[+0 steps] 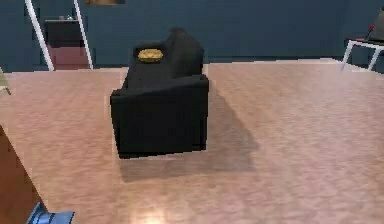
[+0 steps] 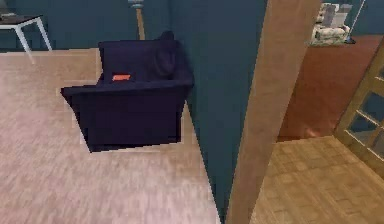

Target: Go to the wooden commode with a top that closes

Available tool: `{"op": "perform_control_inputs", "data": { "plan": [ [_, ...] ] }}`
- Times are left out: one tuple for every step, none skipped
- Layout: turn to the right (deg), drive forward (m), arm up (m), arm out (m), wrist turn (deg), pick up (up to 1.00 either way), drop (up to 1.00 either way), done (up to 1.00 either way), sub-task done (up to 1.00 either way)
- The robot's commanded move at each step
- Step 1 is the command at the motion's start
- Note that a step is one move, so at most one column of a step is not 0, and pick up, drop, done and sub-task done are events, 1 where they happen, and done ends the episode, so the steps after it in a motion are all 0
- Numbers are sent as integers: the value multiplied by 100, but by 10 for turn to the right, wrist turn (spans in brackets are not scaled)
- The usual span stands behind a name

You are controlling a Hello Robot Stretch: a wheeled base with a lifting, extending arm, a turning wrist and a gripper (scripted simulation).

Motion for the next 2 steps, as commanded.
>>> {"op": "perform_control_inputs", "data": {
  "plan": [
    [450, 0, 0, 0, 0, 0, 0, 0, 0],
    [420, 0, 0, 0, 0, 0, 0, 0, 0]
  ]
}}
